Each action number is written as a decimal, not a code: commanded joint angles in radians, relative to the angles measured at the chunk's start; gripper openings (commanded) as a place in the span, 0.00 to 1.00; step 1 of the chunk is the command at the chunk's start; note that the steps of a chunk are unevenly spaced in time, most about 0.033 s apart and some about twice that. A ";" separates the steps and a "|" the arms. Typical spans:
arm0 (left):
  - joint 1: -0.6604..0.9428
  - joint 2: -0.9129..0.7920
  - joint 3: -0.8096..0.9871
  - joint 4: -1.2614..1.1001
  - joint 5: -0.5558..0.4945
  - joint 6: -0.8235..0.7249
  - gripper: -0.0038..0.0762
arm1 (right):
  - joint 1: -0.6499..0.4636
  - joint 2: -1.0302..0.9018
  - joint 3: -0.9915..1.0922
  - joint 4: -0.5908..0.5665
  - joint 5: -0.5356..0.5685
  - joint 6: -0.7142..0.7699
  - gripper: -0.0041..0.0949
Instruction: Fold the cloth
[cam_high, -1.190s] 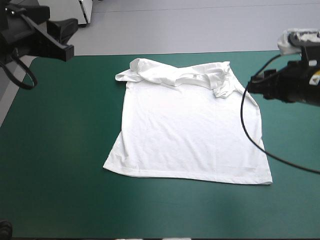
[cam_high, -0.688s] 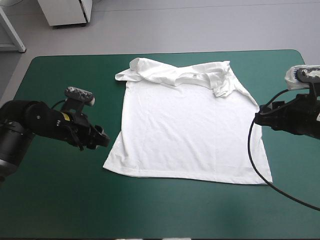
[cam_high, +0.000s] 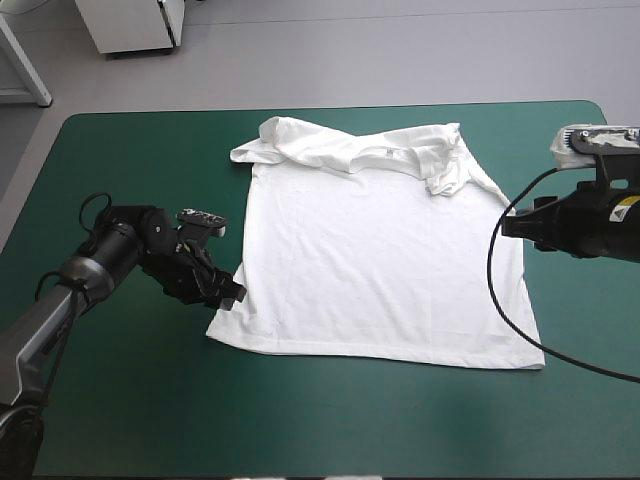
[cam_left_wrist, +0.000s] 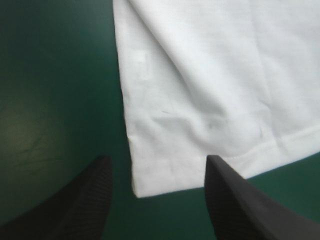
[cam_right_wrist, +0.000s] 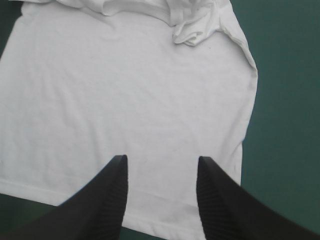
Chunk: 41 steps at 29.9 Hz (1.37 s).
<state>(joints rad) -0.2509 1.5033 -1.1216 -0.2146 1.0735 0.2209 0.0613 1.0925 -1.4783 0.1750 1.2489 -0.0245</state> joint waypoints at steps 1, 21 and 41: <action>-0.034 0.016 -0.019 0.001 -0.025 -0.007 0.53 | -0.004 -0.004 0.019 -0.028 -0.032 0.000 0.46; -0.100 0.143 0.110 0.097 -0.134 -0.186 0.32 | -0.004 -0.004 0.073 -0.132 -0.032 0.015 0.46; -0.100 0.143 0.159 0.005 -0.172 -0.125 0.04 | -0.004 0.019 0.595 -0.175 -0.198 0.079 0.52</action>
<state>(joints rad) -0.3386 1.6263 -0.9930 -0.1256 0.9020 0.0922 0.0613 1.1073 -0.8977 0.0082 1.1006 0.0535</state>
